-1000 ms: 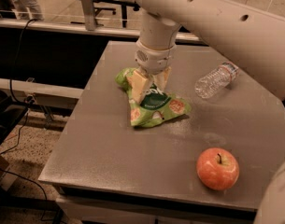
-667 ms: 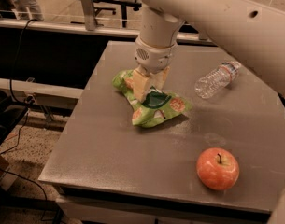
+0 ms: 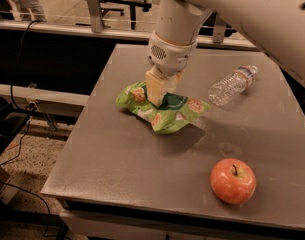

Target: Move green rice chip bag near apple

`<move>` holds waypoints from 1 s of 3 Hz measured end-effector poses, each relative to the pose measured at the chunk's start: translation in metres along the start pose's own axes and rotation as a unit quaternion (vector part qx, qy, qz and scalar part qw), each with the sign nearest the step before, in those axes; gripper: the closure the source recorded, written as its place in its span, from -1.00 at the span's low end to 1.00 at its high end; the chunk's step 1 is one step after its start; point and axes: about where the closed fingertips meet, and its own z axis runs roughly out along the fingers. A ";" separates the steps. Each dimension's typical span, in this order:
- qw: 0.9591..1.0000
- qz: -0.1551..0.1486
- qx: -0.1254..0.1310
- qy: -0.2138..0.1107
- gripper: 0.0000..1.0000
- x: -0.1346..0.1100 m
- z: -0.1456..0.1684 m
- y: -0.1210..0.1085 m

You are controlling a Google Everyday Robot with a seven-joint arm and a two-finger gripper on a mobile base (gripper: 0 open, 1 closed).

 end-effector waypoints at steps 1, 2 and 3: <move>1.000 -0.006 -0.003 -0.003 1.00 0.013 -0.010 0.009; 1.000 -0.006 -0.004 -0.005 1.00 0.025 -0.019 0.016; 1.000 -0.004 -0.006 -0.002 0.72 0.035 -0.023 0.022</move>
Offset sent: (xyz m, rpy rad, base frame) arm -0.0529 -0.0272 0.0266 -0.0078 0.0319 0.0096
